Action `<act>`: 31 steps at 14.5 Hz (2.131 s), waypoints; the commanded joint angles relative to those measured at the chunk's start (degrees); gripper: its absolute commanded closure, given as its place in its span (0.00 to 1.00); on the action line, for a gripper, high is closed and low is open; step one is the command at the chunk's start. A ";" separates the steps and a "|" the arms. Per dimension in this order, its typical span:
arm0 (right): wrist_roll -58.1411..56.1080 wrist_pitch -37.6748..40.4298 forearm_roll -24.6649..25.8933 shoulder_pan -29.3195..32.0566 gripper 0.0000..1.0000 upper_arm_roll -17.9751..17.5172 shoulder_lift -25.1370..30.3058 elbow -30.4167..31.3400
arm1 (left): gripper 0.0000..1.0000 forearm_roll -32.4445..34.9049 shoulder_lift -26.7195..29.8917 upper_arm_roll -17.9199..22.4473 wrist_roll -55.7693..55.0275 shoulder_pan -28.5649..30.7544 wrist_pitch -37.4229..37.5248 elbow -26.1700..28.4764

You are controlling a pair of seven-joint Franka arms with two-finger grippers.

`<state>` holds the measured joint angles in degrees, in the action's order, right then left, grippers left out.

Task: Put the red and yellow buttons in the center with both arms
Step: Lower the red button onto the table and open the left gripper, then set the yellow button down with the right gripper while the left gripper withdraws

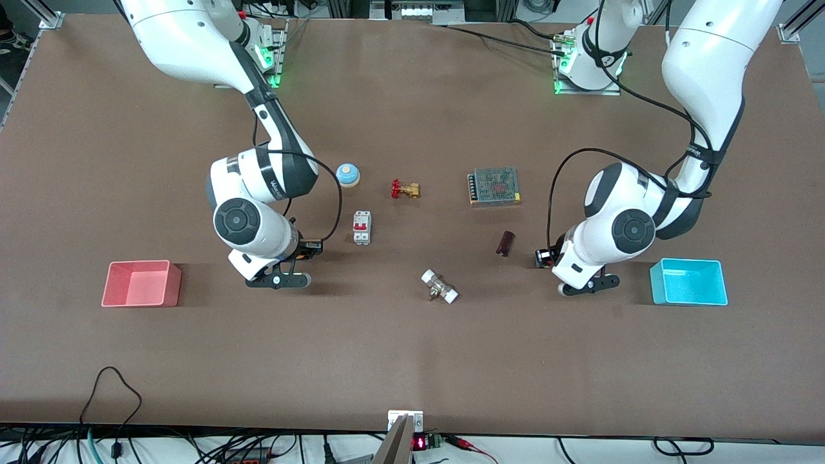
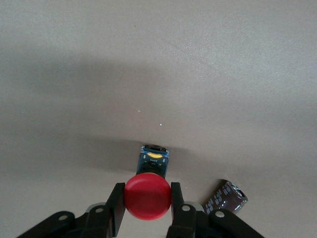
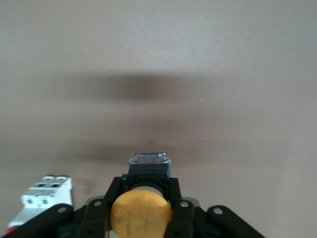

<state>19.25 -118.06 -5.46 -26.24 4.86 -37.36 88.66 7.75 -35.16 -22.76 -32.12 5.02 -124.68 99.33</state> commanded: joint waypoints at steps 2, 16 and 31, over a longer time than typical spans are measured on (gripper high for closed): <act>0.34 -0.33 -0.70 0.22 0.60 0.41 -0.70 1.08 | 0.48 1.40 0.35 0.26 -1.28 -0.54 -0.48 -0.37; 0.34 -1.91 -0.70 0.31 0.00 0.50 -3.43 0.64 | 0.06 1.40 15.02 0.35 9.36 7.19 13.23 -3.27; -1.41 10.90 -0.70 1.10 0.00 6.46 14.68 -5.23 | 0.00 -4.48 29.69 14.11 27.10 1.34 23.24 -2.75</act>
<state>19.10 -110.92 -5.46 -25.46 9.24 -23.02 85.21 6.34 -10.35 -16.45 -8.89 12.71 -103.70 95.20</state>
